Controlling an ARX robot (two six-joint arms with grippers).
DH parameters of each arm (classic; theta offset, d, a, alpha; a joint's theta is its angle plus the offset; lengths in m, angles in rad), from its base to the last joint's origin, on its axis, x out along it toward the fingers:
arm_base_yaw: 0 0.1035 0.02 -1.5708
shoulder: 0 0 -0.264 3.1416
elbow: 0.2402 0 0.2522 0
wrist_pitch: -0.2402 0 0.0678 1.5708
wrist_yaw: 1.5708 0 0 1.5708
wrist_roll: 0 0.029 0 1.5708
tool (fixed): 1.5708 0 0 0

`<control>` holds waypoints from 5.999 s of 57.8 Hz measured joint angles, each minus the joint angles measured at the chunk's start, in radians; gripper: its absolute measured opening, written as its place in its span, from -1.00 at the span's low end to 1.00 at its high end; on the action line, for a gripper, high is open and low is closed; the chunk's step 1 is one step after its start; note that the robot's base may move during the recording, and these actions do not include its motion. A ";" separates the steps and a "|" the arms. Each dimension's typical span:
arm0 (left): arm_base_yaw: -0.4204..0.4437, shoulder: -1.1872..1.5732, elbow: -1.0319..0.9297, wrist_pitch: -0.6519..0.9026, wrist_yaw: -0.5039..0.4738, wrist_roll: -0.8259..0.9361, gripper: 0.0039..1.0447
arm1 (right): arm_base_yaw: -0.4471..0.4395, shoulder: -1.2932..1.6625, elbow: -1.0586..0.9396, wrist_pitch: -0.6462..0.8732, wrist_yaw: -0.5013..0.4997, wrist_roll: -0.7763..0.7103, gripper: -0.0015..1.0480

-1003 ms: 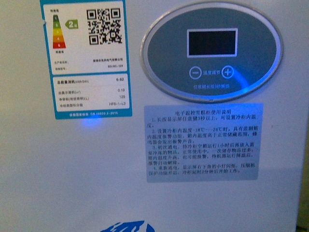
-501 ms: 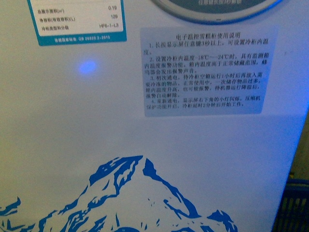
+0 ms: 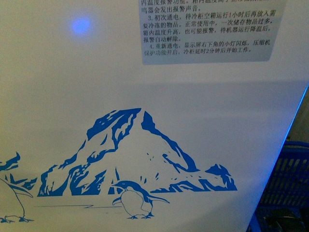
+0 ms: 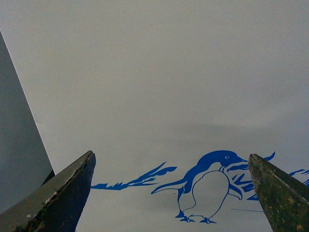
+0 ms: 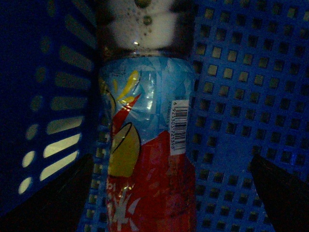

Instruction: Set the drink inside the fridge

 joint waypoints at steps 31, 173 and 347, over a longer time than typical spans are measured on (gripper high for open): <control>0.000 0.000 0.000 0.000 0.000 0.000 0.85 | 0.045 0.188 0.191 -0.074 0.015 0.028 0.86; 0.000 0.000 0.000 0.000 0.000 0.000 0.85 | 0.374 -2.401 -0.469 -0.682 0.673 0.065 -0.20; 0.063 0.632 0.116 0.221 0.699 0.425 0.85 | 0.465 -2.411 -0.555 -0.658 0.792 0.072 -0.21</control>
